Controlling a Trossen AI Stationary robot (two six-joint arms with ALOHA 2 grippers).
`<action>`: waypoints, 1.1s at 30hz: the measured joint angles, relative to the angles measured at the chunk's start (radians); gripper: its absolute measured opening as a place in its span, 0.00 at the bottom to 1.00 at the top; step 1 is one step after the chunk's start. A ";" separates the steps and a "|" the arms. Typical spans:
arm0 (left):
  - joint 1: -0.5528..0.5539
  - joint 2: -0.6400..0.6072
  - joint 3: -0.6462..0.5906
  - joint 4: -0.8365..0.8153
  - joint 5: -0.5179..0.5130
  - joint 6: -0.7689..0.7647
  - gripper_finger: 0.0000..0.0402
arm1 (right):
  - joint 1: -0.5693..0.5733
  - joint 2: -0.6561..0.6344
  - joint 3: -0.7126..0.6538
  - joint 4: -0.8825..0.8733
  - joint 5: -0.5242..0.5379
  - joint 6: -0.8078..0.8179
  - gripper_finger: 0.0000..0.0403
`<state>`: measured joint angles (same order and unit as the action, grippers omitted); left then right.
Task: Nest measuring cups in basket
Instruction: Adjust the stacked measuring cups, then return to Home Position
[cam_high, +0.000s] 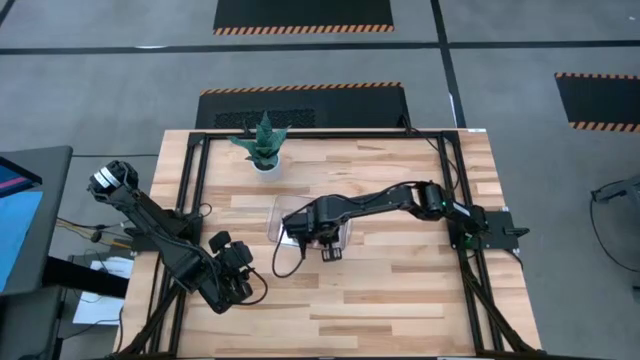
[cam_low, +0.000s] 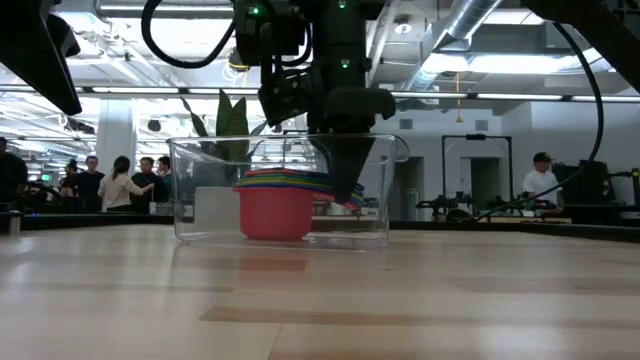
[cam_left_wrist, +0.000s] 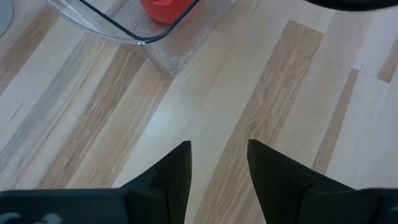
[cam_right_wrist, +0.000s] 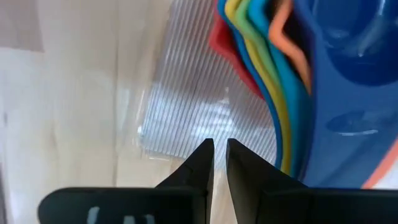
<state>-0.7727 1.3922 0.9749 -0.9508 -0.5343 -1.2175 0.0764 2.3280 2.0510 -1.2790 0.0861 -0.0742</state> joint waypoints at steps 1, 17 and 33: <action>0.000 0.000 0.000 0.000 0.000 0.000 0.36 | 0.003 0.000 0.000 -0.004 0.016 0.009 0.16; 0.000 0.000 0.000 0.000 0.000 -0.001 0.36 | -0.004 0.000 0.001 -0.008 0.147 0.103 0.16; 0.000 0.000 0.000 0.000 0.000 0.002 0.36 | -0.003 -0.073 0.046 -0.087 0.017 0.028 0.16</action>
<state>-0.7723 1.3922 0.9749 -0.9504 -0.5343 -1.2157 0.0738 2.2550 2.0972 -1.3660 0.1035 -0.0458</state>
